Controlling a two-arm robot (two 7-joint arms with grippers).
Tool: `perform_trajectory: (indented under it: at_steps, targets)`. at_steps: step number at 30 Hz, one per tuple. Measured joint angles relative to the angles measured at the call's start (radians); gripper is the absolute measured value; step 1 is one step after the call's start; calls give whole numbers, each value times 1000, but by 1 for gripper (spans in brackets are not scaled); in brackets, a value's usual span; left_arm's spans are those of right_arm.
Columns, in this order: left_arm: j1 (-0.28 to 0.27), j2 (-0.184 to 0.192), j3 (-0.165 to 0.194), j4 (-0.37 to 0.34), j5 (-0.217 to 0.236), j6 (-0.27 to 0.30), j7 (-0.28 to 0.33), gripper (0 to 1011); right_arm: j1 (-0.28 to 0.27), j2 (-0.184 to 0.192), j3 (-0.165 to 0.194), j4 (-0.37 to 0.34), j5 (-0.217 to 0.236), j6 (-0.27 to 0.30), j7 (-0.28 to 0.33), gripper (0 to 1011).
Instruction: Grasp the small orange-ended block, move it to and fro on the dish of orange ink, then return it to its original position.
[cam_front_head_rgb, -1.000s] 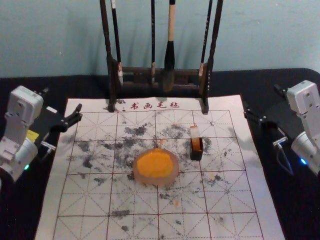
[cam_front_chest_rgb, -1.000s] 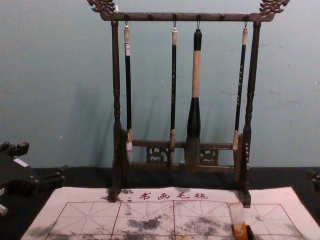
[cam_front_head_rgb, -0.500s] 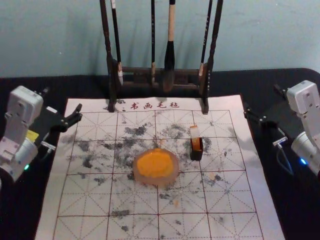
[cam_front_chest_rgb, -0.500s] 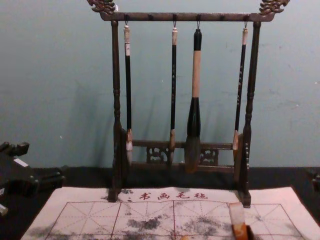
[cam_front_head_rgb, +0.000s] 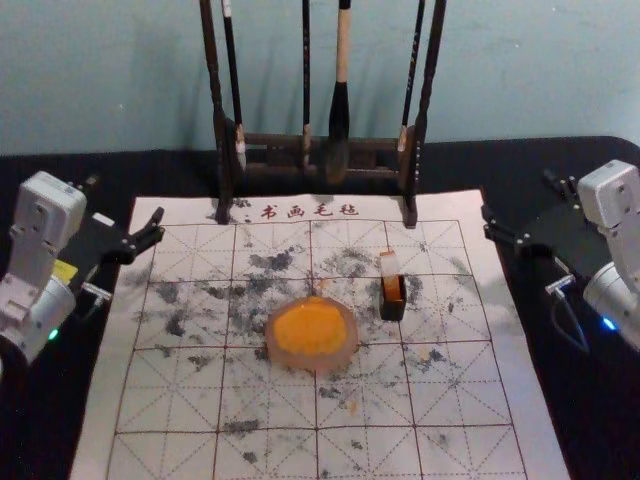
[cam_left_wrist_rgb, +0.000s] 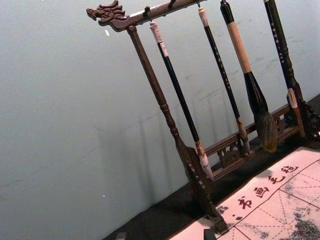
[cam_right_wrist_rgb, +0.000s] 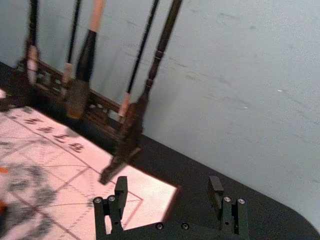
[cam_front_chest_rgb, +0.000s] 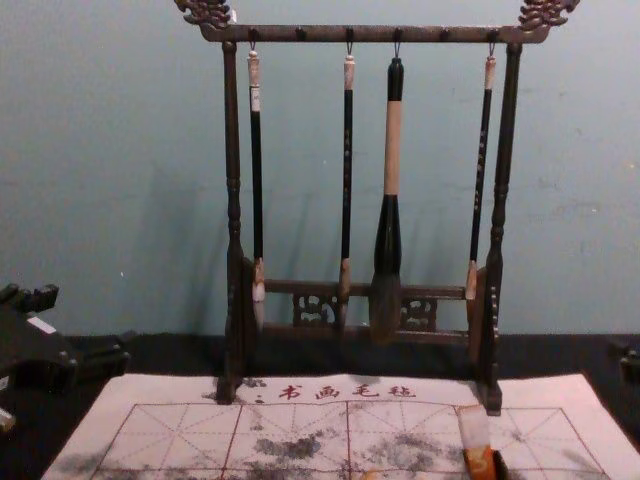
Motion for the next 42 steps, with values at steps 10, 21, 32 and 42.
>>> perform_trajectory:
  at_steps: [10, 21, 32, 42]
  targets:
    - [0, 0, 0, 0, 0, 0, 0, 1001, -7, 46, 18, -17, 141, -20, 282, 1002]
    - [0, 0, 0, 0, 0, 0, 0, 1001, 99, 59, -12, 72, 281, 105, 637, 1003]
    - [0, 0, 0, 0, 0, 0, 0, 1001, 265, 0, -83, 229, 342, 267, 801, 1003]
    - [0, 0, 0, 0, 0, 0, 0, 1001, 405, -76, -169, 402, 328, 300, 875, 1002]
